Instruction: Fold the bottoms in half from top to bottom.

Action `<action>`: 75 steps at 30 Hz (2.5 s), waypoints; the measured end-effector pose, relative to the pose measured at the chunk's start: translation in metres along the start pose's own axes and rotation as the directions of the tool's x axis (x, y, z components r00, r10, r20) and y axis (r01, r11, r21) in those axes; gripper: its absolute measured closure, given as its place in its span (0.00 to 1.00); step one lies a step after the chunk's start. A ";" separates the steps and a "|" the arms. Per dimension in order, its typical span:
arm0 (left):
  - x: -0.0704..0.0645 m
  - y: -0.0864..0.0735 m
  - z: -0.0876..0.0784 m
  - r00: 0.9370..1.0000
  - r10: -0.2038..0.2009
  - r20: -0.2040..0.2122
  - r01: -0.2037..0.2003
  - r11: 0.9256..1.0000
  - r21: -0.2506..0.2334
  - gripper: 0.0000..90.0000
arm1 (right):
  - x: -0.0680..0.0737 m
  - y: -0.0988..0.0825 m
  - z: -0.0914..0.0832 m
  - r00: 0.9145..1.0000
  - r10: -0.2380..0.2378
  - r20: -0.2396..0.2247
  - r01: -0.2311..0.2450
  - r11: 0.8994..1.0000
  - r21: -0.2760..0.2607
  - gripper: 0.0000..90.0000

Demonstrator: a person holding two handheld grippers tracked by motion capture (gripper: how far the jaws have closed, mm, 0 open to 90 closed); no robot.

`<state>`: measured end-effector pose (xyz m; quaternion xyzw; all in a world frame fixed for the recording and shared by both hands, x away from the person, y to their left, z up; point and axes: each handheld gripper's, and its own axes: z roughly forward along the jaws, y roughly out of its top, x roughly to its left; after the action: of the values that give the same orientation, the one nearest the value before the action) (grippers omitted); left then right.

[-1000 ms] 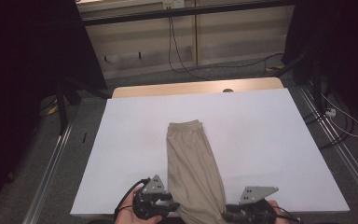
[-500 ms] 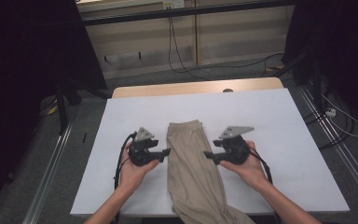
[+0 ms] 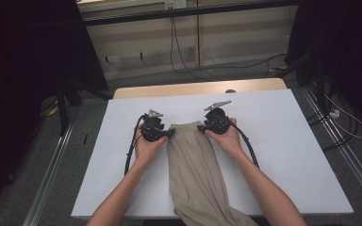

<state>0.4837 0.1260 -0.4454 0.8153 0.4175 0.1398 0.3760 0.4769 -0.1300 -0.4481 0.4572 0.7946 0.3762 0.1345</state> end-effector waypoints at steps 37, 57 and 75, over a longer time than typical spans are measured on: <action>0.020 0.005 0.000 0.994 -0.097 0.055 0.098 0.995 -0.025 0.52 | -0.029 0.011 0.030 0.987 0.078 -0.140 -0.081 0.997 -0.018 0.76; 0.017 0.000 0.017 0.982 -0.142 0.126 0.140 0.990 0.025 0.76 | -0.033 0.014 0.026 0.978 0.073 -0.194 -0.065 0.997 0.046 0.79; 0.012 0.058 -0.025 0.991 -0.099 0.093 0.112 0.983 -0.142 0.90 | -0.031 0.050 -0.018 0.981 0.085 -0.172 -0.113 0.981 -0.159 0.94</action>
<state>0.5105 0.1262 -0.3873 0.7673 0.4323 0.1150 0.4595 0.5150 -0.1492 -0.4033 0.4509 0.7446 0.4843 0.0876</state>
